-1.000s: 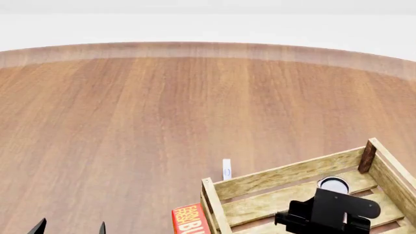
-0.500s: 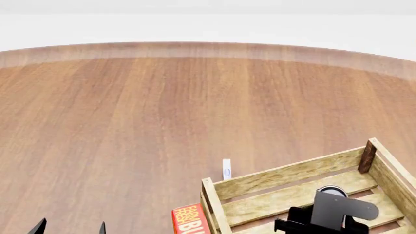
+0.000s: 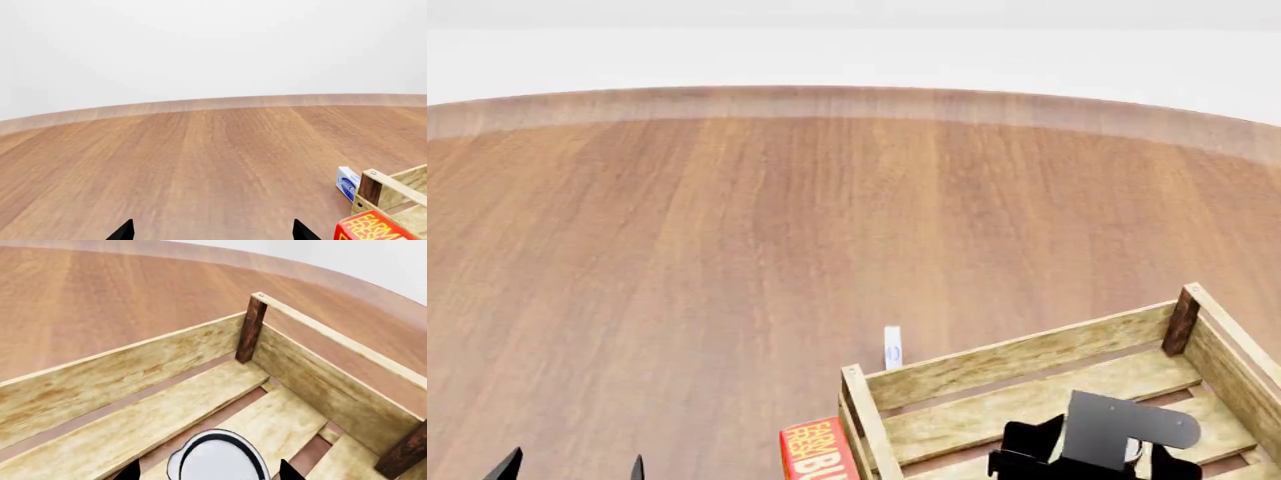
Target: Pick up the tomato sauce, and put it in the wooden tray.
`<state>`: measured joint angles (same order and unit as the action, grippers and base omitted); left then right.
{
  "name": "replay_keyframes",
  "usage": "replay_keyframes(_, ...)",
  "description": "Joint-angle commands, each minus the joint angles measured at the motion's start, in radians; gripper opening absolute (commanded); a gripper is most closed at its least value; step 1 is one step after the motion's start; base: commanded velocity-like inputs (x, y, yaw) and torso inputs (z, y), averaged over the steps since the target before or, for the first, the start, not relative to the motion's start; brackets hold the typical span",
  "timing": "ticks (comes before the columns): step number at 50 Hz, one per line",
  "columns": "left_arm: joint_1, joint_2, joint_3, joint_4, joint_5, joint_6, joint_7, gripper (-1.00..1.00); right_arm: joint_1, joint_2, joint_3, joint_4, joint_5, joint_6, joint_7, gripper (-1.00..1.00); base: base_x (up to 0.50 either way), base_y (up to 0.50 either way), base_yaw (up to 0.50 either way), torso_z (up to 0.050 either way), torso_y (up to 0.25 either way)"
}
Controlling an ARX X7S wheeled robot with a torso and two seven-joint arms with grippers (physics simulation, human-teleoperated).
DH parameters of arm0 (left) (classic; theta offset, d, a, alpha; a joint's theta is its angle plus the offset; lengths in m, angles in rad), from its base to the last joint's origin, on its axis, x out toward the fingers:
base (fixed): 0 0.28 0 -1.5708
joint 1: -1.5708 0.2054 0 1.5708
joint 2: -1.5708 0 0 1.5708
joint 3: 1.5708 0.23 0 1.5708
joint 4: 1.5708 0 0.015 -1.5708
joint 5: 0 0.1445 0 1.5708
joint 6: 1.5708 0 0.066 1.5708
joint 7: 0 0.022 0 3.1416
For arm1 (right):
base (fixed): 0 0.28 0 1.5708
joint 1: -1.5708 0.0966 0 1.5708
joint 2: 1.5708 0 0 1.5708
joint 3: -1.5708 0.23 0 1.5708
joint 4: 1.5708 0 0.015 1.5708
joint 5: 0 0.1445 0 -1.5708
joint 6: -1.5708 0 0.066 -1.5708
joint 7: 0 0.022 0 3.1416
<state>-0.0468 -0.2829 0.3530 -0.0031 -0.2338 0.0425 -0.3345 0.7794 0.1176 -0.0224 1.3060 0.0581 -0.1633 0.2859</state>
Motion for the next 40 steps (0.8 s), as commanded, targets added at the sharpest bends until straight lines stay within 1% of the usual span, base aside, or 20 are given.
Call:
replay_keyframes(1,0.002,0.003,-0.003,-0.004,-0.013,0.019,0.020,1.00,0.001,-0.005,0.026,0.002,-0.037,0.012,0.000,1.00,0.00,0.00,0.00,0.000,0.000)
replay_keyframes(25,0.000,-0.002,0.003,-0.005,-0.018,0.022,0.014,1.00,0.003,-0.006,0.036,0.002,-0.047,0.018,-0.004,1.00,0.00,0.00,0.00,0.000,0.000)
replay_keyframes(40,-0.002,-0.005,0.008,-0.005,-0.021,0.023,0.011,1.00,-0.001,-0.005,0.034,0.002,-0.055,-0.010,0.000,1.00,0.00,0.00,0.00,0.000,0.000)
